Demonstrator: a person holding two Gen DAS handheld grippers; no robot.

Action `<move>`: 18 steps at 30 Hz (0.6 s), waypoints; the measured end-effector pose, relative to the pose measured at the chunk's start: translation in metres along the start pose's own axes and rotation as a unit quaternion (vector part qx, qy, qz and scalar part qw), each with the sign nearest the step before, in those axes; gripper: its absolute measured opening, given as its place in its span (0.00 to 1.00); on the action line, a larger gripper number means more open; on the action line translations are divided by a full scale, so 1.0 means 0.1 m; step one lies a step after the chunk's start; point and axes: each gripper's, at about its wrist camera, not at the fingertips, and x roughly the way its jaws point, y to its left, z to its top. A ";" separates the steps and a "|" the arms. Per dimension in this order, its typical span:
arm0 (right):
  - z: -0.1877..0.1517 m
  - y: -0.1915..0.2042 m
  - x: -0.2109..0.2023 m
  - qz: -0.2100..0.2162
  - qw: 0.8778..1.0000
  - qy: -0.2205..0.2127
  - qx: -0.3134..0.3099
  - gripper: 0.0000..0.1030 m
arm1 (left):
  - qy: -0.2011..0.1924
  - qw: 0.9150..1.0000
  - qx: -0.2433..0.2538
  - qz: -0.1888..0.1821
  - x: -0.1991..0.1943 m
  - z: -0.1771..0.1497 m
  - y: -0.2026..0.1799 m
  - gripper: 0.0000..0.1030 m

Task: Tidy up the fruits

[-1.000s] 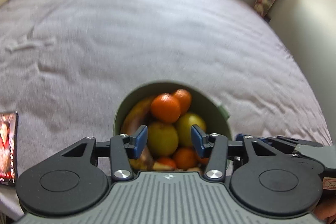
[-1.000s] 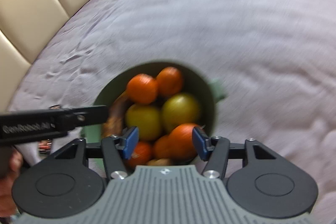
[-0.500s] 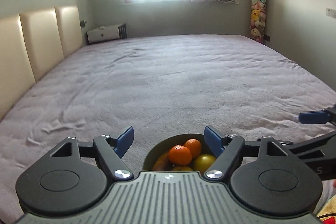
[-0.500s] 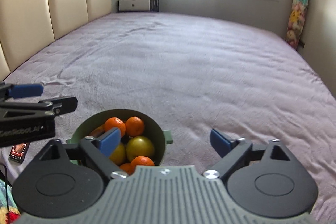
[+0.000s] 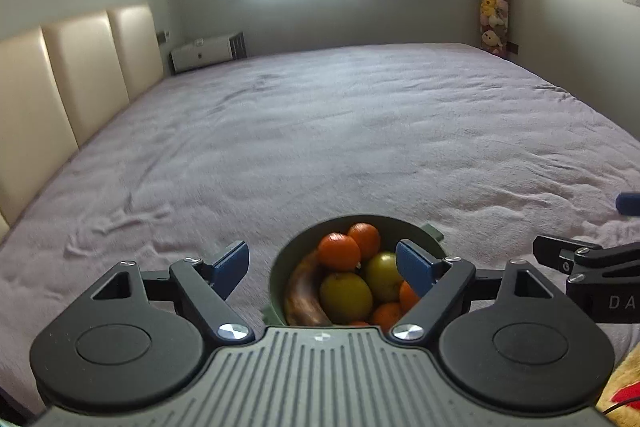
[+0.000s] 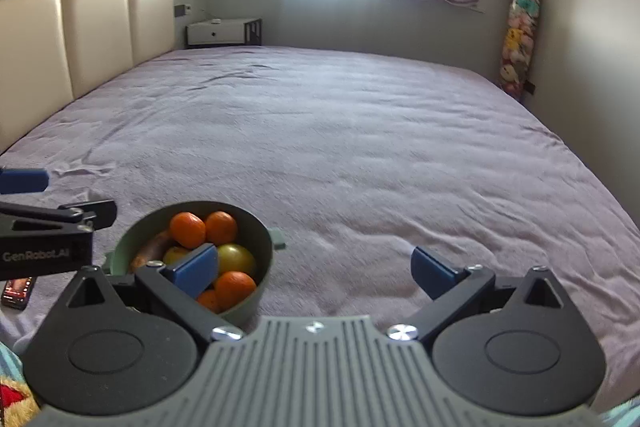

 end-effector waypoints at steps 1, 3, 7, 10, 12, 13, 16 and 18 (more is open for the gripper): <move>-0.01 -0.02 0.04 -0.001 1.000 0.007 0.005 0.96 | 0.009 1.000 -0.011 -0.007 0.03 -0.01 0.02 0.95; -0.04 -0.05 0.10 -0.005 1.000 0.016 0.010 0.96 | 0.017 0.999 -0.024 -0.012 0.07 -0.02 0.04 0.98; -0.09 -0.09 0.21 -0.011 0.999 0.033 0.016 0.96 | 0.030 0.999 -0.035 -0.003 0.16 -0.06 0.06 1.00; -0.11 -0.12 0.30 -0.010 0.999 0.045 0.024 0.96 | 0.049 0.998 -0.038 -0.004 0.24 -0.10 0.06 1.00; -0.13 -0.14 0.35 -0.010 0.998 0.053 0.029 0.96 | 0.061 0.997 -0.033 -0.015 0.29 -0.12 0.04 1.00; -0.13 -0.15 0.36 -0.009 0.998 0.058 0.032 0.96 | 0.064 0.997 -0.033 -0.016 0.31 -0.13 0.02 1.00; -0.15 -0.17 0.42 -0.003 0.996 0.072 0.042 0.96 | 0.070 0.997 -0.032 -0.018 0.34 -0.15 -0.01 1.00; -0.16 -0.19 0.44 0.001 0.996 0.079 0.048 0.96 | 0.075 0.997 -0.027 -0.016 0.35 -0.16 -0.03 1.00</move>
